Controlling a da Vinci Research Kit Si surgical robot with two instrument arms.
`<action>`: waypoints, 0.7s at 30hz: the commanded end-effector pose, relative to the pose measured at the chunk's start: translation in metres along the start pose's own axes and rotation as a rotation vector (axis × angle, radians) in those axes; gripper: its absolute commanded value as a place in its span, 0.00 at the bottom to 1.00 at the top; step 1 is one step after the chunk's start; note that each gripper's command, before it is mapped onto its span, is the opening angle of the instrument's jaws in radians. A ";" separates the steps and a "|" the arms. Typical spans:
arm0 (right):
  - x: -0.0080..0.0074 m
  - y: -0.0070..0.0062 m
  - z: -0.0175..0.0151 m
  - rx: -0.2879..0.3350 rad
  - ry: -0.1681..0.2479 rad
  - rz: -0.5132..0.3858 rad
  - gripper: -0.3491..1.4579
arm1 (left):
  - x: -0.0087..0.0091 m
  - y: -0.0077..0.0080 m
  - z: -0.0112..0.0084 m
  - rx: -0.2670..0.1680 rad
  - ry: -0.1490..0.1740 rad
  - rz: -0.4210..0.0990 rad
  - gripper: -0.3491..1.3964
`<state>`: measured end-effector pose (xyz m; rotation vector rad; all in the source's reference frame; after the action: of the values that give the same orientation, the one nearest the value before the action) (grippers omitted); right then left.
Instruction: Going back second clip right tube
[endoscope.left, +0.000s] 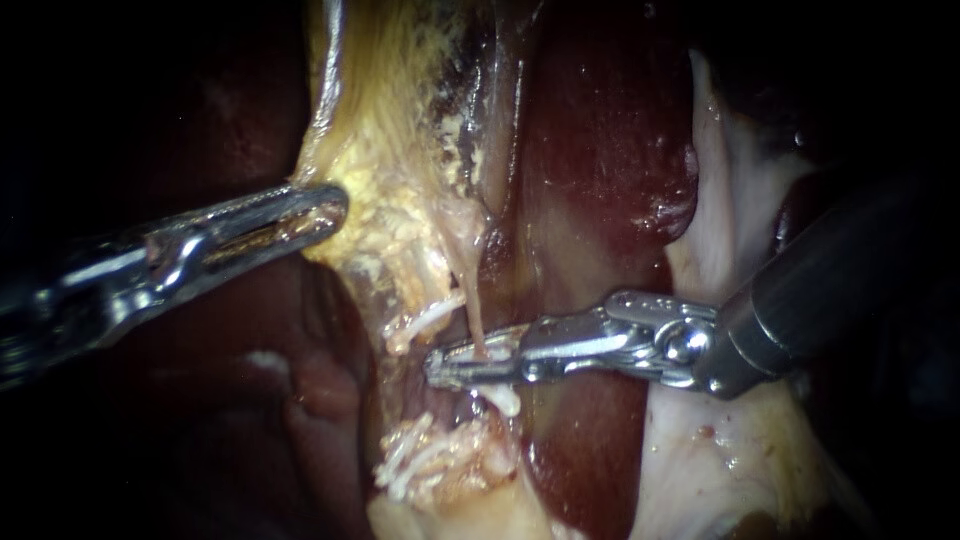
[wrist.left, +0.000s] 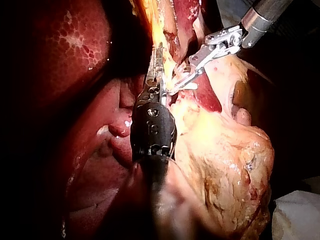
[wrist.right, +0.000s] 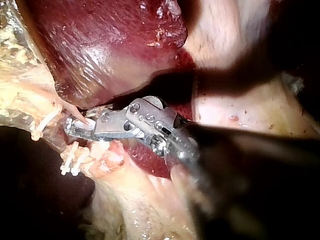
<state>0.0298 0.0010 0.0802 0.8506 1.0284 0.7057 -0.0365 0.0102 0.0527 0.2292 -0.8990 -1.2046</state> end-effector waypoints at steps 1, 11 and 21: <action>0.0000 0.0000 0.0000 0.000 0.000 0.000 0.00 | 0.0000 0.0000 0.0000 0.000 0.000 0.000 0.00; 0.0000 0.0000 0.0000 0.000 0.000 0.000 0.00 | 0.0000 0.0000 0.0000 0.000 0.000 0.000 0.00; 0.0000 0.0000 0.0000 0.000 0.000 0.000 0.00 | 0.0000 0.0000 0.0000 0.000 0.000 0.000 0.00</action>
<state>0.0298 0.0010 0.0802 0.8508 1.0282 0.7057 -0.0365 0.0102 0.0527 0.2292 -0.8990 -1.2046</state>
